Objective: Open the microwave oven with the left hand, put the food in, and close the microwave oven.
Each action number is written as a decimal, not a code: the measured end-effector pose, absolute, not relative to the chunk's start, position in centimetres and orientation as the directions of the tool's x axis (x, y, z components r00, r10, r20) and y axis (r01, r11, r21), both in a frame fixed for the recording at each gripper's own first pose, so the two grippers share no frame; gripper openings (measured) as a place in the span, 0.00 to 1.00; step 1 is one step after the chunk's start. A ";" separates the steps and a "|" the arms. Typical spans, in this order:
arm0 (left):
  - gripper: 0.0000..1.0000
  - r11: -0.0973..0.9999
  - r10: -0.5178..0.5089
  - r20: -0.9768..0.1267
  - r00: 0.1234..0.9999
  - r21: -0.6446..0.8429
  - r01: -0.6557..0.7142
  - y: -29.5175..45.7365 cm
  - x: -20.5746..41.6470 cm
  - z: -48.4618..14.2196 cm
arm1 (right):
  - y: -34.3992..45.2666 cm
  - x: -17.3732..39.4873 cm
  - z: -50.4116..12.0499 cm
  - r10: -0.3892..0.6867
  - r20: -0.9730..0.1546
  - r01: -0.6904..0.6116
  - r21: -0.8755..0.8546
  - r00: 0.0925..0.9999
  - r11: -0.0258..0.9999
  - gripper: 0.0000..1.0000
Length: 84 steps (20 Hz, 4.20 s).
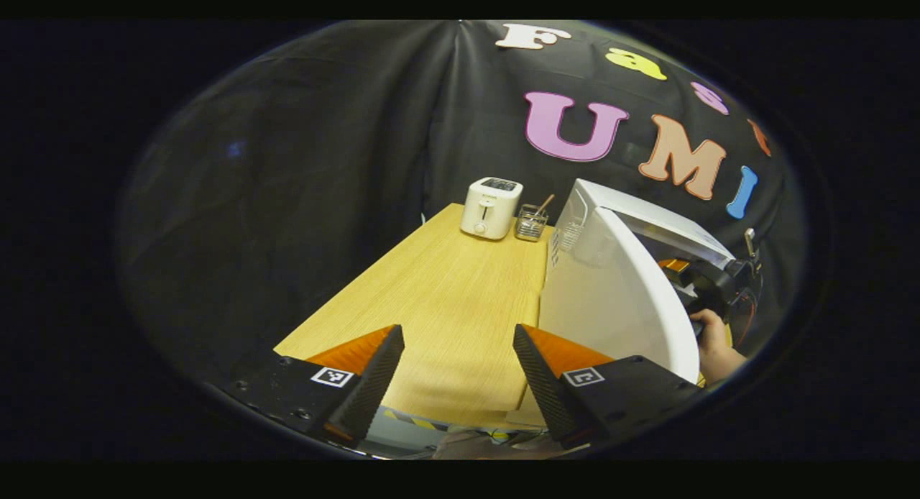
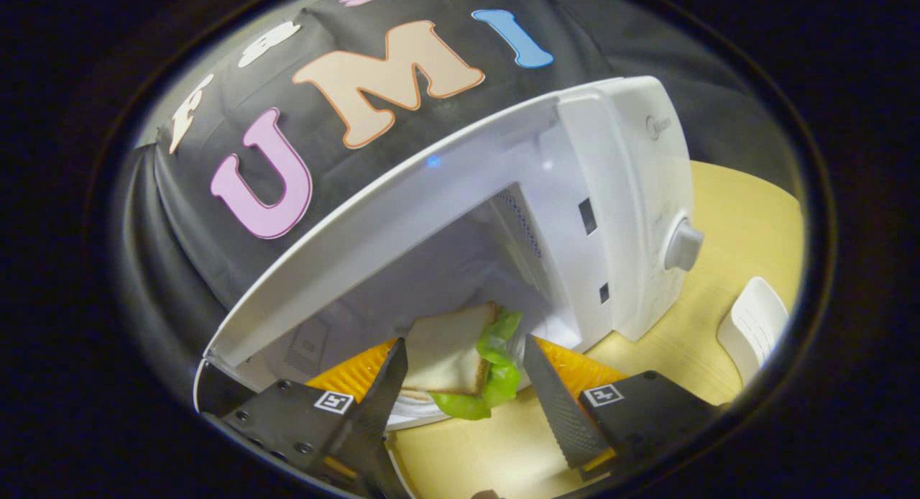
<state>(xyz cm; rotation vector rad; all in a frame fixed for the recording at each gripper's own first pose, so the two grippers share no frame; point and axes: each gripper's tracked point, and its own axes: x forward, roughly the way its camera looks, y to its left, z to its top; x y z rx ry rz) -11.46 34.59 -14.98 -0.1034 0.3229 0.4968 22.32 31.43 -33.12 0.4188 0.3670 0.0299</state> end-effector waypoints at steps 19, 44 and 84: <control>0.45 0.963 0.265 -0.365 0.892 0.056 -0.263 30.2 -10.8 -16.3 | 26.1 5.5 -25.0 0.149 -0.323 -0.041 0.318 0.934 0.947 1.00; 0.06 0.982 0.185 -0.401 0.897 0.096 -0.160 18.8 -6.6 -16.9 | 9.9 4.8 -18.4 -0.028 -0.275 0.083 0.189 0.961 0.979 0.91; 0.02 1.000 -0.014 -0.289 0.957 0.017 0.020 -0.5 15.0 -15.6 | 0.3 6.8 -19.1 -0.037 -0.288 0.078 0.135 0.957 0.988 1.00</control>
